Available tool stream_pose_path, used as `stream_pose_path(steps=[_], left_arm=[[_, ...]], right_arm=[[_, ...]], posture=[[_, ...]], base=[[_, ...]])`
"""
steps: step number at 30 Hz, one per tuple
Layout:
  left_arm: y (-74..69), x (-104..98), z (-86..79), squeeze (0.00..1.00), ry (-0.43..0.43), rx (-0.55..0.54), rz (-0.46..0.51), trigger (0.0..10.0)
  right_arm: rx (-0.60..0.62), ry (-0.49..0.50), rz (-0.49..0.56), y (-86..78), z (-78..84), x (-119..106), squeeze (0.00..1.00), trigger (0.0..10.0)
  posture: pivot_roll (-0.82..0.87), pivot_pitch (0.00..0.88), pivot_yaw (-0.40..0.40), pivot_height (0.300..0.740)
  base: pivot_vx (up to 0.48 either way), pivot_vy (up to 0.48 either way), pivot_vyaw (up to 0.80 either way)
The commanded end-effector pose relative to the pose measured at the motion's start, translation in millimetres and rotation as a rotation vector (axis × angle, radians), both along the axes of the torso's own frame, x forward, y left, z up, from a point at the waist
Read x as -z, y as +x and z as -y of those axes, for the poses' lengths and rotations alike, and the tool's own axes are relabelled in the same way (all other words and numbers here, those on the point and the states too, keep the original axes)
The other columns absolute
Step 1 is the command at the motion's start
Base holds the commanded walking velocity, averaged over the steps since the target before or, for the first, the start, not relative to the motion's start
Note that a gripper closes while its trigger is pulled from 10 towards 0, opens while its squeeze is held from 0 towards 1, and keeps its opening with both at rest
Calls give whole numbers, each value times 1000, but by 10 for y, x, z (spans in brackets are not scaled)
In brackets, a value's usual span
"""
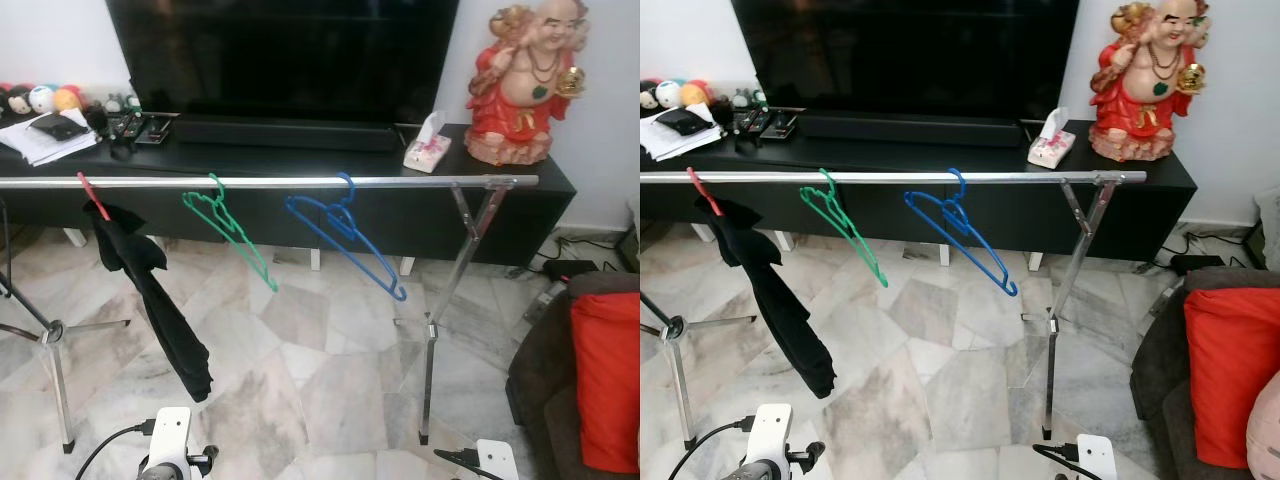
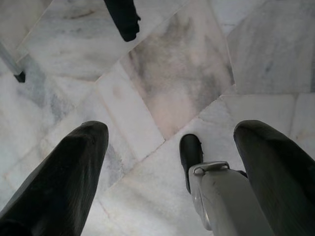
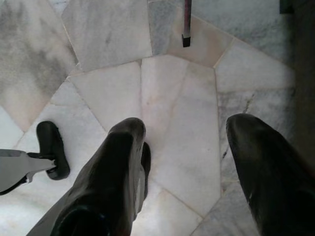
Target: Hang hanger
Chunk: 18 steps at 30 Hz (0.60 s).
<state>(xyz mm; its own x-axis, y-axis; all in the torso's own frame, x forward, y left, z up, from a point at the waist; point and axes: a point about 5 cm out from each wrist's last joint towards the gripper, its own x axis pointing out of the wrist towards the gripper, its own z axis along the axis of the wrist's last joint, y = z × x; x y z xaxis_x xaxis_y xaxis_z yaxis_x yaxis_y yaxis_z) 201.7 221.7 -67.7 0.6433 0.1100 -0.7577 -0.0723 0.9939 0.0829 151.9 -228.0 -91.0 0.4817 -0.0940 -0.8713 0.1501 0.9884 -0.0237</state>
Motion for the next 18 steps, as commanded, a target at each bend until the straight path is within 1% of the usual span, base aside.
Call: stream_pose_path(steps=[1,4,7,8,10,14,18], left_arm=[[13,-6,-14,0,-3,-27,-5,10000],[-16,11,-18,0,-1,-36,-17,10000],[11,-1,-11,0,-3,-36,-15,10000],[23,-6,-10,0,-9,-39,-16,10000],[28,-8,-9,0,-10,-39,-17,10000],[85,-29,28,0,-12,-4,-22,10000],[100,-37,27,0,-8,11,-28,10000]], right_arm=[[8,-1,7,18,12,-10,0,10000],[-23,-1,13,66,-27,-20,0,10000],[-17,-4,13,60,-10,-21,0,10000],[-22,-4,17,76,-48,-19,0,10000],[-23,-4,18,81,-61,-18,0,10000],[-18,20,30,124,-83,-32,0,10000],[-23,22,26,135,-72,-39,0,10000]], posture=[[-80,0,-35,740],[-93,0,-43,740],[-91,0,-44,740],[-89,0,-40,740],[-89,0,-40,740],[-93,0,-30,740],[-89,0,-28,740]], base=[[0,0,0],[0,0,0],[0,0,0],[0,0,0],[0,0,0],[0,0,0],[0,0,0]])
